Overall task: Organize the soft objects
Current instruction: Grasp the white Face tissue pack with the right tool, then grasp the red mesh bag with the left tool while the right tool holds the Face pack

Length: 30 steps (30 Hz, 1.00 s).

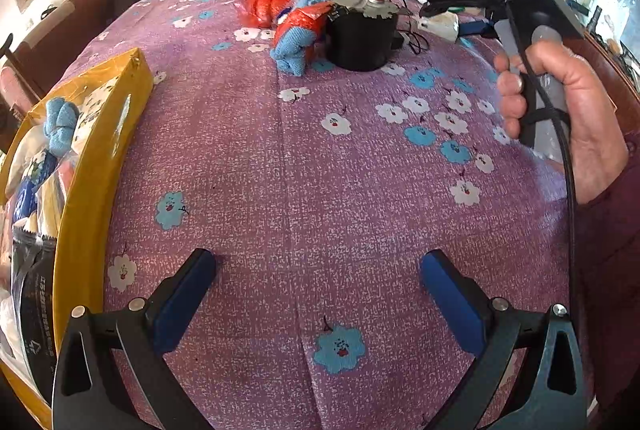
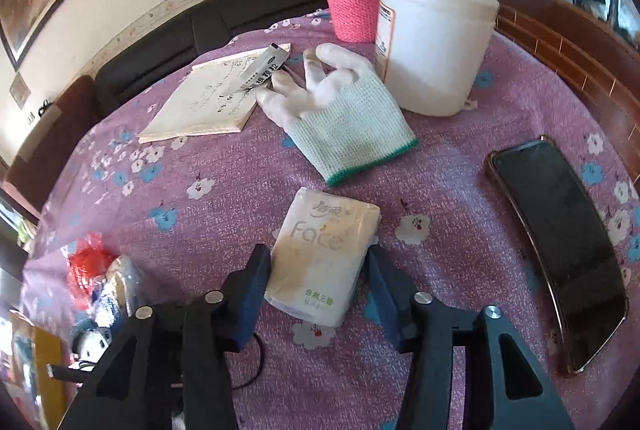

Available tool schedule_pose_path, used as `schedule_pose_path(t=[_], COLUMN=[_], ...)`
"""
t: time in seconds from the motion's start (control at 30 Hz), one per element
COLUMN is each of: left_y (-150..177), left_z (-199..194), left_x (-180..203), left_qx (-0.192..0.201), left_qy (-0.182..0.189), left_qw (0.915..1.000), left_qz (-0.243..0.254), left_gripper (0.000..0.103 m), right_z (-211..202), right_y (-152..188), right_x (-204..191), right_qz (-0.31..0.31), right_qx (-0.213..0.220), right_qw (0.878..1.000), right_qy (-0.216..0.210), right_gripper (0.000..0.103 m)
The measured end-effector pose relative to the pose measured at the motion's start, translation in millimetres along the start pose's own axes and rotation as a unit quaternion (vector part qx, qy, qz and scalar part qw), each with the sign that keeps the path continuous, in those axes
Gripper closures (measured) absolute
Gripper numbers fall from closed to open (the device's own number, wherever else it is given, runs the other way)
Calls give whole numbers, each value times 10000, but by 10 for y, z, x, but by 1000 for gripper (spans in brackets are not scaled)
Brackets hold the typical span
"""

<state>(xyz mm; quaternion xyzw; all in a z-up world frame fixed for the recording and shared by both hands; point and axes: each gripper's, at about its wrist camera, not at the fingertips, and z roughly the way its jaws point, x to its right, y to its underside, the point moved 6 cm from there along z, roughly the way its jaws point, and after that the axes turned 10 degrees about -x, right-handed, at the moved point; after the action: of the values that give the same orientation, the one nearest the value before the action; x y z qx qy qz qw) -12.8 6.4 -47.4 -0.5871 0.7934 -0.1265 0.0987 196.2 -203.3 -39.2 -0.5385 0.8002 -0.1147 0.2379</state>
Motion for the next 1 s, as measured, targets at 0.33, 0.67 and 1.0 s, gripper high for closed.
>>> schedule_pose_path(t=[0.33, 0.67, 1.0], left_y=[-821, -2177, -2286], left_z=[-460, 304, 644], left_x=[-675, -1058, -911], left_qx=[124, 79, -306], left_qy=[1739, 1350, 351], left_qw=[9773, 9723, 9926], left_qz=[-1207, -1905, -1119], left_gripper=[0, 0, 42], right_z=[-15, -4, 15], right_y=[30, 28, 21], right_x=[19, -4, -22], right_qz=[-85, -179, -223], right_qx=[-66, -107, -104], right_qw=[9999, 9998, 9997], right_qy=[-67, -7, 31], right_gripper=[53, 51, 50])
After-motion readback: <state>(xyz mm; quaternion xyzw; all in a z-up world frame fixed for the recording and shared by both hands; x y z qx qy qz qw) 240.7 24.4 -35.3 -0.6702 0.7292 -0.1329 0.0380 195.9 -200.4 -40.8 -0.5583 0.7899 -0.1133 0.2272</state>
